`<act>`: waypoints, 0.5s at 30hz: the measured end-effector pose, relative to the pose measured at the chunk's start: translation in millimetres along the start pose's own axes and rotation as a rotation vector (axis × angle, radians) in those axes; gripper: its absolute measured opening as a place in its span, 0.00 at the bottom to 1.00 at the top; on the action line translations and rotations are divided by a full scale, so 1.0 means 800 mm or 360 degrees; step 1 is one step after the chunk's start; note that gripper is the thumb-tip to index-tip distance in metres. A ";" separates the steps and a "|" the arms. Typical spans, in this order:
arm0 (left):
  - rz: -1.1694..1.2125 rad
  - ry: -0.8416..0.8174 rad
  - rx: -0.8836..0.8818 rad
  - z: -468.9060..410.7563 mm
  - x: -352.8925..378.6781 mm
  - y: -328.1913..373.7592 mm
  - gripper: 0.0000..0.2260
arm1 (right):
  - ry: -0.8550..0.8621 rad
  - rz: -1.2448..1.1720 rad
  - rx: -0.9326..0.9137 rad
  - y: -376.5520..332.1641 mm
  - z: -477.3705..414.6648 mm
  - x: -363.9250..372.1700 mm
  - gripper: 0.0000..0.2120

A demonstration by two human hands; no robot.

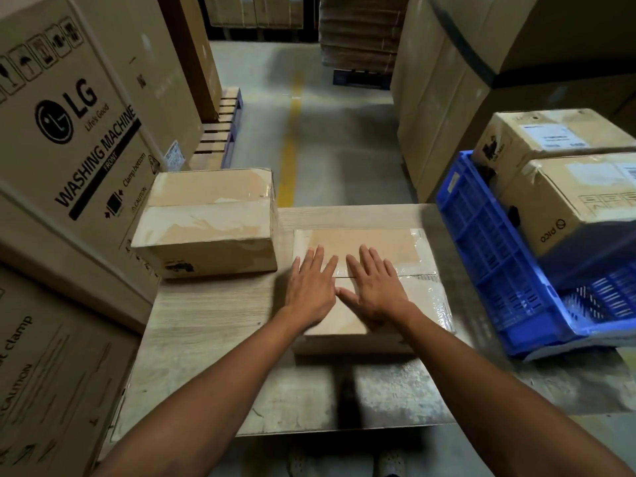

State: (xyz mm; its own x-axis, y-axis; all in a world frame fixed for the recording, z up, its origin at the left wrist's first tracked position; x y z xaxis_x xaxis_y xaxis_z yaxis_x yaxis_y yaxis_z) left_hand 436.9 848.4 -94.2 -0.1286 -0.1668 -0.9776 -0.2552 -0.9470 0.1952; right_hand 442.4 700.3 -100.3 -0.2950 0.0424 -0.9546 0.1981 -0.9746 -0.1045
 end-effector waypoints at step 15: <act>0.0086 -0.0068 -0.0031 -0.045 0.016 0.056 0.25 | -0.0017 -0.0037 0.0286 0.068 0.000 -0.004 0.45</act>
State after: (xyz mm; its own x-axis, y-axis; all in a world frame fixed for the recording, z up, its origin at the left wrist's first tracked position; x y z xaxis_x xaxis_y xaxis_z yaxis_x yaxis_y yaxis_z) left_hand 458.6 793.9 -100.6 -0.1825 -0.2063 -0.9613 -0.2282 -0.9422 0.2455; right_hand 454.3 647.3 -103.1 -0.3074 0.0639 -0.9494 0.0215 -0.9970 -0.0741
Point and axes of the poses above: each hand's wrist, its own z-axis away from the middle knuckle, its own x-axis out of the palm, y = z × x, the point moved 4 cm from there along -z, towards the middle knuckle, and after that the axes turned 5 degrees about x, right-handed, at the moved point
